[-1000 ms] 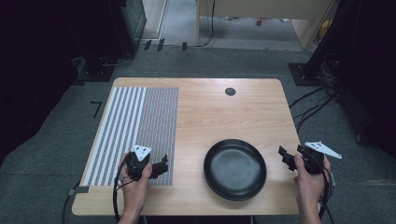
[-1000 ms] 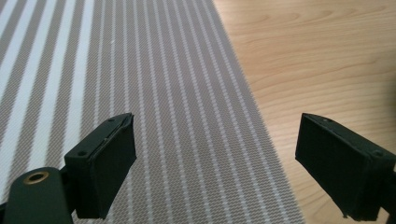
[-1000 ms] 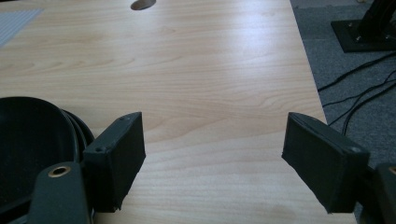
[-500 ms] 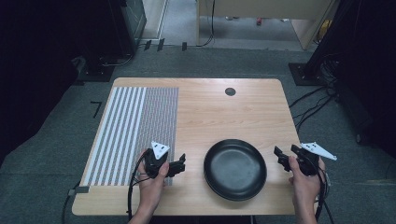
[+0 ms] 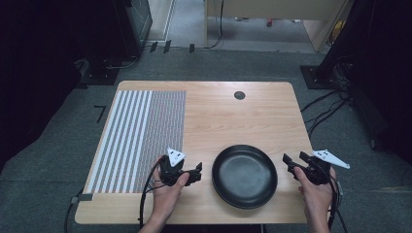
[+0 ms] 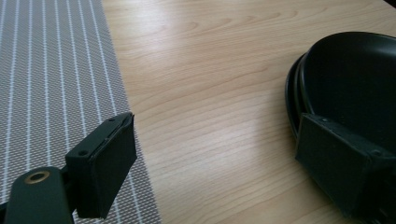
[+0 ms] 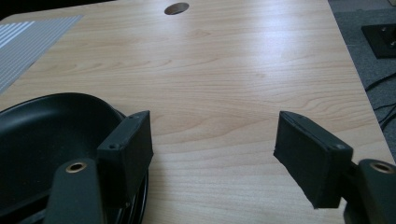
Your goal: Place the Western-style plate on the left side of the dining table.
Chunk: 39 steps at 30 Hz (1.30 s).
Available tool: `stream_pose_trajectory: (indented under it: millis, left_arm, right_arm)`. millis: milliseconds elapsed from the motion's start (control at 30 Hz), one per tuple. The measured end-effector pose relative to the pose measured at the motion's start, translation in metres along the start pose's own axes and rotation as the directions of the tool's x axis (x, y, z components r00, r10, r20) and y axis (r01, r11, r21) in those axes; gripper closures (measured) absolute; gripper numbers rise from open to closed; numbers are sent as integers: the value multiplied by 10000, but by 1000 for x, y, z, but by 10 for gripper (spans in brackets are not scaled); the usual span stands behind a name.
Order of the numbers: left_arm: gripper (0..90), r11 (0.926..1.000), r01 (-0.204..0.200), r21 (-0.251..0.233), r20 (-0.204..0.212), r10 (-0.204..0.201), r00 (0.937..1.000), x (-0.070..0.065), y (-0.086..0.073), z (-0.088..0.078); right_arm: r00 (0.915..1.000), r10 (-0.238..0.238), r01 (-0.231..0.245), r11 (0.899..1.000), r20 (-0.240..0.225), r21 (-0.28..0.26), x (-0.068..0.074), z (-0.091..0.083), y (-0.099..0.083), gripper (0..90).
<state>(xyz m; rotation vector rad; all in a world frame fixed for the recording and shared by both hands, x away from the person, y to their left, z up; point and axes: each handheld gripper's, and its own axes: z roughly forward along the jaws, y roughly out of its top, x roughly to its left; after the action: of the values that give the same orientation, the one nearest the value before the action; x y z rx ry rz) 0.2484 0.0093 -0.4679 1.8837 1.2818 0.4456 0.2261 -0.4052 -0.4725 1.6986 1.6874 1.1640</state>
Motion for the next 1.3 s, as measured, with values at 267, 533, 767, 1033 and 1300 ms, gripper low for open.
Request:
stream_pose_trajectory:
  millis: [267, 533, 767, 1033, 1300]
  left_arm:
    - [123, 9997, 257, -29, 699, -255, 9972, -8, 2, 0]
    - [132, 9999, 116, 98, 1155, -127, 9932, -22, -1, 4]
    - [146, 10000, 9, 89, 1518, -22, 9884, -28, -2, 5]
    - [250, 9997, 36, 239, 1636, -75, 9865, -33, -6, 9]
    - [424, 9999, 128, 96, 2150, -146, 9765, -35, -9, 9]
  right_arm:
    - [9997, -196, 195, 9998, -110, -90, 10, 4, -2, 388]
    - [9985, -294, 292, 9996, -452, -54, 17, 9, -5, 529]
    - [9982, 94, -115, 9993, -592, -368, 17, 11, -13, 620]
    - [9953, 328, -304, 9991, -914, 283, 22, 16, -16, 631]
    - [9896, 650, -569, 9962, -1282, 660, 25, 19, -18, 714]
